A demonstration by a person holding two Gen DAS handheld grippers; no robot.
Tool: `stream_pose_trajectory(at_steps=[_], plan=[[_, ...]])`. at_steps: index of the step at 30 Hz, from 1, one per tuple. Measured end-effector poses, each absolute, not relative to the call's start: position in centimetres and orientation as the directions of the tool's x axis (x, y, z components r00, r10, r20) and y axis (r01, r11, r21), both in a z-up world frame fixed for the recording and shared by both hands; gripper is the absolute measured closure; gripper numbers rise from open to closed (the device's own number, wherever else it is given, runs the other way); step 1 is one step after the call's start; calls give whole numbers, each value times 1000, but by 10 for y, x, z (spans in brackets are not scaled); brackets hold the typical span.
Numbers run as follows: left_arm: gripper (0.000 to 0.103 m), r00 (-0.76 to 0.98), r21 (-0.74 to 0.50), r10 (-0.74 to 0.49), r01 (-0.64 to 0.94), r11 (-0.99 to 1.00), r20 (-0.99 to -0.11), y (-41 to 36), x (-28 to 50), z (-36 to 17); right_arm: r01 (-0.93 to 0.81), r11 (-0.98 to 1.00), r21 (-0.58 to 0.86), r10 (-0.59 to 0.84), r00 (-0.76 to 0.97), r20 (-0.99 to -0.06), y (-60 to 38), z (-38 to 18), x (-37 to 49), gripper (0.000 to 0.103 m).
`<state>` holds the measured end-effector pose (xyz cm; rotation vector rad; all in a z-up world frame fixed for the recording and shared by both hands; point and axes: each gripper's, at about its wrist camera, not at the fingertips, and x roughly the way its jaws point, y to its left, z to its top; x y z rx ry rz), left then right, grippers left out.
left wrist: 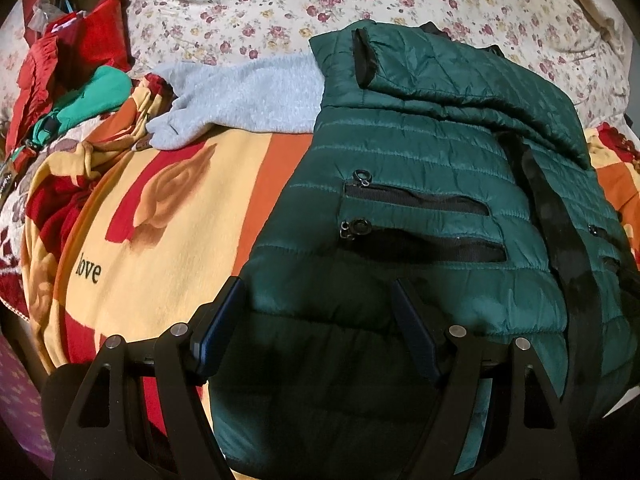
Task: Fold large clothes
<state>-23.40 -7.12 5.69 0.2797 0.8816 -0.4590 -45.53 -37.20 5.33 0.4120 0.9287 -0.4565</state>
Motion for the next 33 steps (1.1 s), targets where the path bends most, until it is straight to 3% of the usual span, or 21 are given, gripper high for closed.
stream_pose_trajectory(at_steps=[9,22,33], plan=[[27,531,35,-278,505,863,-801,-70,-233,56,546,828,131,-202,507,-838,-371,54,-462,18],[27,457,-77,-330,489,869,-826,-46,-225,58,588,795,150,-196,482,-854,-395,52,-493,18],[27,446,-80,-317,473,877,-837,-41,-222,52,596,785,168,-177,475,-862,-401,49,-496,15]])
